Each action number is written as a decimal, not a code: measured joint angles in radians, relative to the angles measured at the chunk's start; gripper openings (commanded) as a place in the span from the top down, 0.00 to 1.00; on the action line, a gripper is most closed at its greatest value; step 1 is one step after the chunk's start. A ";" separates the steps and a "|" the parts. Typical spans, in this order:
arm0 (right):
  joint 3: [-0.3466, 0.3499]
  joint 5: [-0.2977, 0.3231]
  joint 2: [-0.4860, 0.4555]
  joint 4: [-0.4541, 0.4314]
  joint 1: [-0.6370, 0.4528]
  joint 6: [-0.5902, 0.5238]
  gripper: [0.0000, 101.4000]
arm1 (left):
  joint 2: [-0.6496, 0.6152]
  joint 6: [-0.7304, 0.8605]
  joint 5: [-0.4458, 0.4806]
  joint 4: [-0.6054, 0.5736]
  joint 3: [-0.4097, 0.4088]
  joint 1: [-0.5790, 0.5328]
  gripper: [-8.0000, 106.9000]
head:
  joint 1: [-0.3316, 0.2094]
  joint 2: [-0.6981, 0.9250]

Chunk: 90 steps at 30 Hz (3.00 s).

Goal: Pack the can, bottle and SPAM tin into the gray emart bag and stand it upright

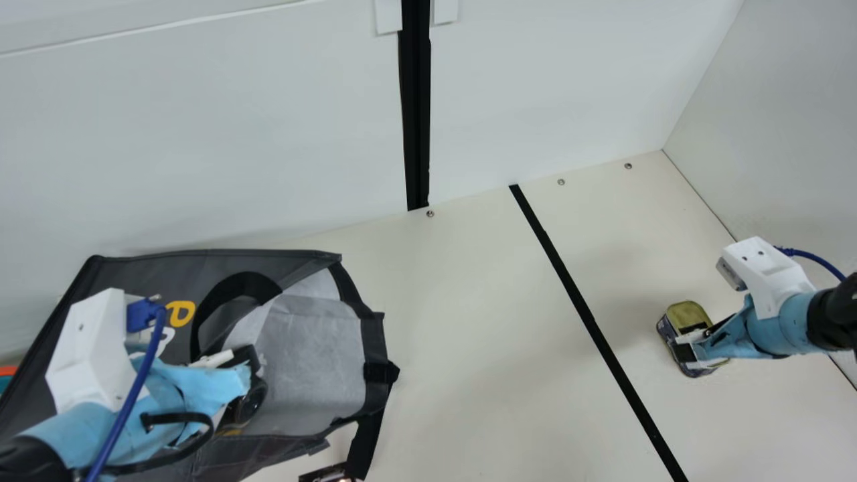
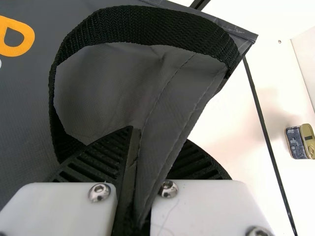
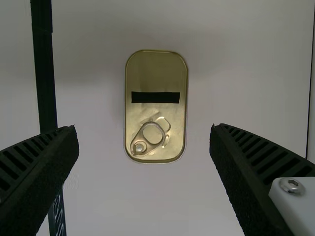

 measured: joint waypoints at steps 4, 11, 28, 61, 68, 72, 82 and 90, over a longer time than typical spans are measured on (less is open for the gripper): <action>-0.008 -0.020 0.041 -0.002 0.008 0.005 0.06 | 0.000 0.000 0.000 0.000 0.000 0.000 1.00 | 0.000 -0.002; -0.025 -0.061 0.112 -0.009 0.026 0.026 0.06 | 0.000 0.000 0.000 0.000 0.000 0.000 1.00 | 0.000 0.000; -0.050 -0.102 0.241 -0.032 0.047 0.053 0.06 | 0.000 0.000 0.000 0.000 0.000 0.000 1.00 | 0.000 -0.002; -0.091 -0.012 0.184 0.026 0.077 -0.027 1.00 | 0.000 0.000 0.000 0.000 0.000 0.000 1.00 | 0.000 -0.002; -0.106 0.025 0.129 0.017 0.113 0.005 1.00 | 0.000 0.000 0.000 0.000 0.000 0.000 1.00 | 0.000 -0.002; -0.114 0.040 0.099 0.013 0.142 0.031 1.00 | 0.000 0.000 0.000 0.000 0.000 0.000 1.00 | 0.000 0.000; -0.125 0.065 0.039 -0.011 0.236 0.076 1.00 | 0.000 0.000 0.000 0.000 0.000 0.000 1.00 | 0.000 -0.002; -0.144 0.091 0.016 -0.012 0.312 0.073 1.00 | 0.000 0.000 0.000 0.000 0.000 0.000 1.00 | 0.000 0.000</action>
